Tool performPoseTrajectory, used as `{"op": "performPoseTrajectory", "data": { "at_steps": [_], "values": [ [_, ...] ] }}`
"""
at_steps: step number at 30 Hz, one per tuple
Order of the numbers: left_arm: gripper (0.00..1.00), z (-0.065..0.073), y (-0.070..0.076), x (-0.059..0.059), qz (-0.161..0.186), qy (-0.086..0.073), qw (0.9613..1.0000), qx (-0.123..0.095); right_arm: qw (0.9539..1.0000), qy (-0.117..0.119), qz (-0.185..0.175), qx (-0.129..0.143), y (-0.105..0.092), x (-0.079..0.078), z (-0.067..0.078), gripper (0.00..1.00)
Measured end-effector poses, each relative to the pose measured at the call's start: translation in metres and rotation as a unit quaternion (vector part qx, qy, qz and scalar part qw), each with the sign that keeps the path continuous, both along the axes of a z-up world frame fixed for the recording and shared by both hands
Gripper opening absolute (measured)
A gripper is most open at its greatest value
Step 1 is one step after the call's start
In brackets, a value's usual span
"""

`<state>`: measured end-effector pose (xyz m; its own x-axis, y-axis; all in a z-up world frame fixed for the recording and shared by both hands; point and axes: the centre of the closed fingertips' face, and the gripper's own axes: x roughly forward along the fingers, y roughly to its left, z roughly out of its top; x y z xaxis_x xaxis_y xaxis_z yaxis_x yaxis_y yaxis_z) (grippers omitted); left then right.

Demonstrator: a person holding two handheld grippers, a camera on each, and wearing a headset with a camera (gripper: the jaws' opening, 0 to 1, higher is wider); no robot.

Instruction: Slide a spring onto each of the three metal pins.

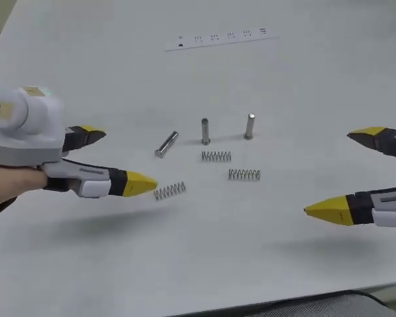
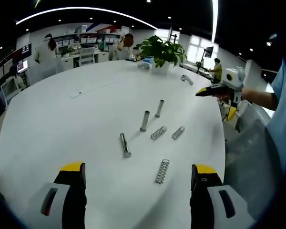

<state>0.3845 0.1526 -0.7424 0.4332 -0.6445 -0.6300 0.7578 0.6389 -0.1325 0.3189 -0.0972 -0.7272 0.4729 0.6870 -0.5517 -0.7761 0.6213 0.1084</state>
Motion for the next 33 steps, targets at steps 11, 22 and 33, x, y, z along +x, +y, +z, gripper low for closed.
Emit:
{"op": "performPoseTrajectory", "data": {
  "at_steps": [11,22,33],
  "values": [
    [0.87,-0.005,-0.009,0.011,-0.017,0.011,0.9996,0.02,1.0,0.004,0.0,0.002,-0.001,0.0,-0.002,0.96],
    [0.82,-0.009,-0.013,0.019,-0.021,0.021,0.9989,0.037,1.0,0.004,0.001,0.003,-0.001,0.001,-0.004,0.96],
    [0.67,-0.016,-0.019,0.029,-0.014,0.029,0.9986,0.043,0.9999,0.009,-0.001,0.008,-0.002,0.001,-0.008,0.96]
  ]
}}
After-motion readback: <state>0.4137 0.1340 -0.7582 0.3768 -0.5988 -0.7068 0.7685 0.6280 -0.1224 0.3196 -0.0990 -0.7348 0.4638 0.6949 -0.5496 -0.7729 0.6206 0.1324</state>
